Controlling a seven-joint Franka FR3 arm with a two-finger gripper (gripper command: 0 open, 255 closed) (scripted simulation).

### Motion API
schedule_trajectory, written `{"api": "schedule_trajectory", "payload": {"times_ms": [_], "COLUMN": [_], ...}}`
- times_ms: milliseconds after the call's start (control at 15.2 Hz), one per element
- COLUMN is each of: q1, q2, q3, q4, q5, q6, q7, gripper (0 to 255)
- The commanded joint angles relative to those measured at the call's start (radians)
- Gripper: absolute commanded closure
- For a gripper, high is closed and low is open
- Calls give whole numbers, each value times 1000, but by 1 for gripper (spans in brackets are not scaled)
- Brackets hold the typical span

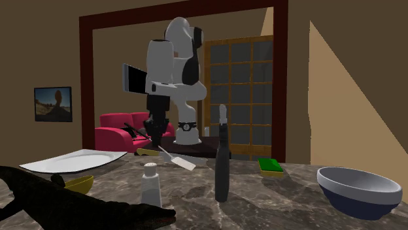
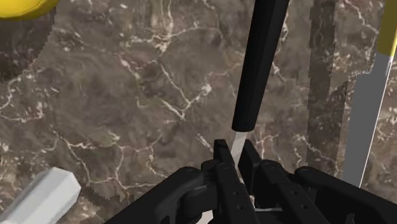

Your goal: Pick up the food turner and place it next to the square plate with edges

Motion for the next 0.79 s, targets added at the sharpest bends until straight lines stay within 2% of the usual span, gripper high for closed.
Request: {"api": "schedule_trajectory", "payload": {"times_ms": [0,528,726], "q1": [-31,-164,-178], "q2": [11,83,112], "q3": [-15,-67,-67], "q4": [12,115,124], "q5": [7,47,56], "q6": [1,-20,0], "q7": [-54,-263,-283], "gripper": [255,255,255]}}
